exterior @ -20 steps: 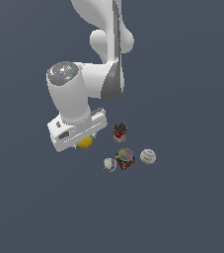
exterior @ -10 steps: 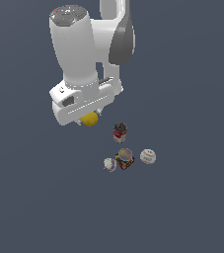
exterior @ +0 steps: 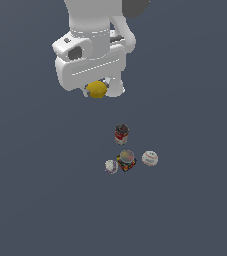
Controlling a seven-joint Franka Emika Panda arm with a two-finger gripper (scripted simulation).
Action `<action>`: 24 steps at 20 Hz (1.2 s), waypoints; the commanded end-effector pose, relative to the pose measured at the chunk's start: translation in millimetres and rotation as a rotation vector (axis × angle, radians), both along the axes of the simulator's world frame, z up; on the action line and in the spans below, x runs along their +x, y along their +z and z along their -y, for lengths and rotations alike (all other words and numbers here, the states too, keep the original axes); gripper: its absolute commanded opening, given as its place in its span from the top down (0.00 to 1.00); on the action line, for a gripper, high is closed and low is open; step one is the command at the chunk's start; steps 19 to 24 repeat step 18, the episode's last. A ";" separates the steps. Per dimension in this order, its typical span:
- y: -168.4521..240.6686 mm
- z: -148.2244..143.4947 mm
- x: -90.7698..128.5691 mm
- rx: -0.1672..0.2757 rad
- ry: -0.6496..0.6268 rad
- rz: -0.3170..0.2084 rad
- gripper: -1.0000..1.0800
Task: Pick up a designated object from a clutter of objects.
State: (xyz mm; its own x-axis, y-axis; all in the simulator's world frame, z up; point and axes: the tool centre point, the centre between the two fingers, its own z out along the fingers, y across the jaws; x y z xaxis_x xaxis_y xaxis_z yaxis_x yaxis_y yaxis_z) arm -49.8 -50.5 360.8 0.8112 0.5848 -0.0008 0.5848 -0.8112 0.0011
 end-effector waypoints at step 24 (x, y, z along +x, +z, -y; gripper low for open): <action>87.2 -26.1 -33.2 0.001 0.000 0.000 1.00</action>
